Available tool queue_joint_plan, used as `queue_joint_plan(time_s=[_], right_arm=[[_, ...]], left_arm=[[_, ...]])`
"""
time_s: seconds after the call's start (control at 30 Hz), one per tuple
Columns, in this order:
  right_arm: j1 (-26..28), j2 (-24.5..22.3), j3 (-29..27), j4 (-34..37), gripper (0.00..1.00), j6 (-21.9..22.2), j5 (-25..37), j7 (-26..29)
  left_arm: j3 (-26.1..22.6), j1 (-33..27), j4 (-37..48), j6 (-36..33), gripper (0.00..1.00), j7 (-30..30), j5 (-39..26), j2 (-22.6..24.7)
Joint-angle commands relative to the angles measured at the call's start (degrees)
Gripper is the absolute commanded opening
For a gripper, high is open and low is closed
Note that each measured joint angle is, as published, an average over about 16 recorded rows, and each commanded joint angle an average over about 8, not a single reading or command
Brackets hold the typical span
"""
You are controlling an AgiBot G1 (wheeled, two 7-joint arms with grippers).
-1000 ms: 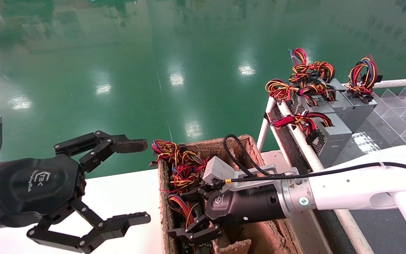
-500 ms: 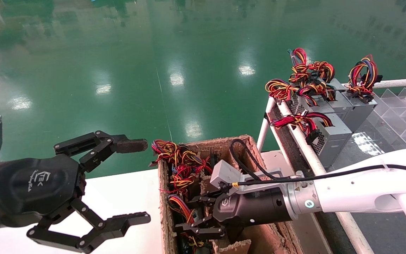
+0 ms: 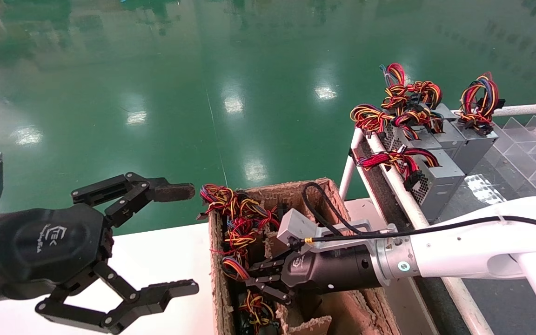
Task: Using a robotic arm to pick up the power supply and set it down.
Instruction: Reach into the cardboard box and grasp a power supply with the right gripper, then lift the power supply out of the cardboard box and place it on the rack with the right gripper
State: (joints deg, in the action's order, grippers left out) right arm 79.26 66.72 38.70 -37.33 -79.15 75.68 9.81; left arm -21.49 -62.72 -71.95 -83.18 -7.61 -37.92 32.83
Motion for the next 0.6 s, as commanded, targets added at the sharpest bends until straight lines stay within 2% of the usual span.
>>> queue_joint_plan(time_s=[0.03, 0.3, 0.6], right_arm=[[0.1, 0.1, 0.0, 0.3, 0.0, 0.1, 0.1, -0.2], [0.0, -0.3, -0.8, 0.7, 0.0, -0.5, -1.2, -1.1], [-0.2, -3.7, -4.2, -1.7, 0.0, -3.0, -6.5, -2.1]], left_arm=[[0.0, 0.0, 0.0, 0.0, 1.0, 0.0, 0.0, 0.0], [0.0, 0.0, 0.0, 0.0, 1.0, 0.0, 0.0, 0.0], [0.0, 0.0, 0.0, 0.0, 1.0, 0.0, 0.0, 0.0]])
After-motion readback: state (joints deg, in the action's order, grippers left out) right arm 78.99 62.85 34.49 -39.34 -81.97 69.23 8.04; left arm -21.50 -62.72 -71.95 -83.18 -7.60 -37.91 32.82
